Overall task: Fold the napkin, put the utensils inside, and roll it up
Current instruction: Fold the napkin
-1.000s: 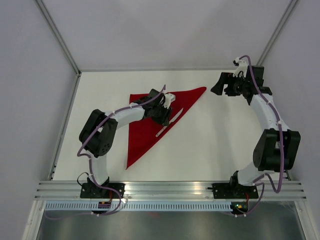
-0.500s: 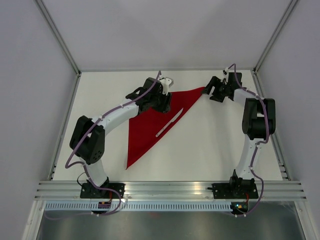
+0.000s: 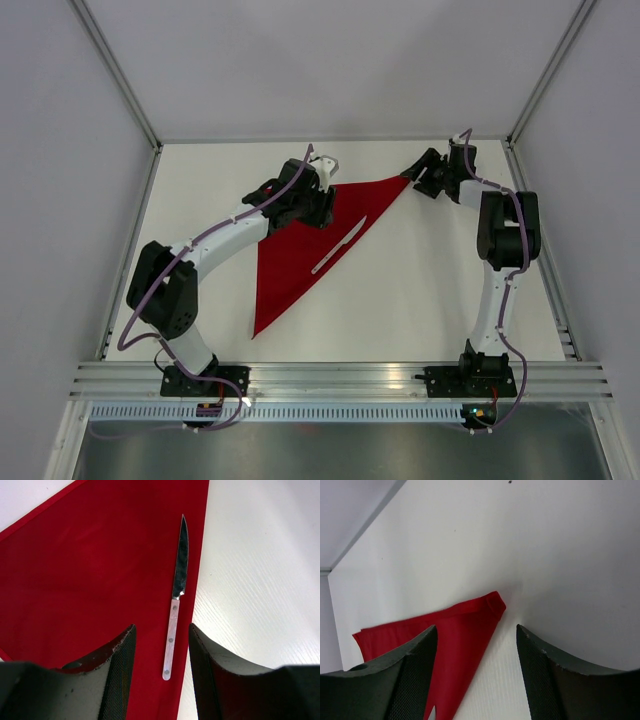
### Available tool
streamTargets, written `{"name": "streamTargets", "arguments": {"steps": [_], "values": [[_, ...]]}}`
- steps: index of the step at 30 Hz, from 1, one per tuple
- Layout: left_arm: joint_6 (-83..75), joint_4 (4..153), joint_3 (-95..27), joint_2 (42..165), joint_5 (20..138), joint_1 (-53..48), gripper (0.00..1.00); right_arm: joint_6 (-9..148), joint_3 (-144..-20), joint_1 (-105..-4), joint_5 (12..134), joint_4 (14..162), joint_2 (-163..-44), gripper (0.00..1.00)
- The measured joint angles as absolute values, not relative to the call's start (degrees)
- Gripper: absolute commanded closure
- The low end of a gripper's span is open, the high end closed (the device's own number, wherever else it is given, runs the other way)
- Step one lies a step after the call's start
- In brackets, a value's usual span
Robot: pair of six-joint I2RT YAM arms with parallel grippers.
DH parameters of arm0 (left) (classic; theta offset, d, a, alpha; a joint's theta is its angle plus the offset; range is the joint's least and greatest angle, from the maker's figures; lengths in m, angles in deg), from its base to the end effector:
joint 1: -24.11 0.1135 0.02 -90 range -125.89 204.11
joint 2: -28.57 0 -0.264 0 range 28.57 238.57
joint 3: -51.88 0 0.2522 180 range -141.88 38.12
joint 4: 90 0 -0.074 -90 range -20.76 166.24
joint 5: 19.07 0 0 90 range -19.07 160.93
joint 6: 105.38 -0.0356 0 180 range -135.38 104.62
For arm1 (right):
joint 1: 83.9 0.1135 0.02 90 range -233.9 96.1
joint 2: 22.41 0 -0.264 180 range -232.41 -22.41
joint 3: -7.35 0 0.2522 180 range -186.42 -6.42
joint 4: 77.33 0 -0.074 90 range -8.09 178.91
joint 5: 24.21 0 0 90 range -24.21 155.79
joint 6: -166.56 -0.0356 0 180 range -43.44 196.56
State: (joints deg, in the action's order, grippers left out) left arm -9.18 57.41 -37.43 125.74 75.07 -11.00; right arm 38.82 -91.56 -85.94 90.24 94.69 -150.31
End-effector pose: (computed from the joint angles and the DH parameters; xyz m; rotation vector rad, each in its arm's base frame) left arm 0.3144 -0.2242 0.2699 0.6157 2.2337 -0.4555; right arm 0.4880 -0.0026 0.1356 0.5386 2.2058 0.8108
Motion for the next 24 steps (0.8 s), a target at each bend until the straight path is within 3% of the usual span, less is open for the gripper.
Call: {"name": "streamTargets", "arguments": {"steps": [7, 15, 20, 23, 24], "values": [[-9.2, 57.4, -37.4, 125.7, 74.0, -11.0, 0.49, 35.9, -93.0, -85.9, 89.6, 99.0, -152.8, 0.37], [-9.2, 57.4, -37.4, 125.7, 73.5, -11.0, 0.49, 34.7, -95.3, -85.8, 89.2, 100.7, -155.6, 0.53], [-9.2, 57.4, -37.4, 125.7, 73.5, -11.0, 0.49, 34.8, -95.2, -85.6, 88.5, 100.6, -155.6, 0.58], [-9.2, 57.4, -37.4, 125.7, 73.5, -11.0, 0.49, 34.9, -94.8, -85.5, 88.2, 101.1, -155.6, 0.67], [-9.2, 57.4, -37.4, 125.7, 73.5, -10.9, 0.49, 34.9, -94.7, -85.5, 88.2, 101.1, -155.6, 0.74]]}}
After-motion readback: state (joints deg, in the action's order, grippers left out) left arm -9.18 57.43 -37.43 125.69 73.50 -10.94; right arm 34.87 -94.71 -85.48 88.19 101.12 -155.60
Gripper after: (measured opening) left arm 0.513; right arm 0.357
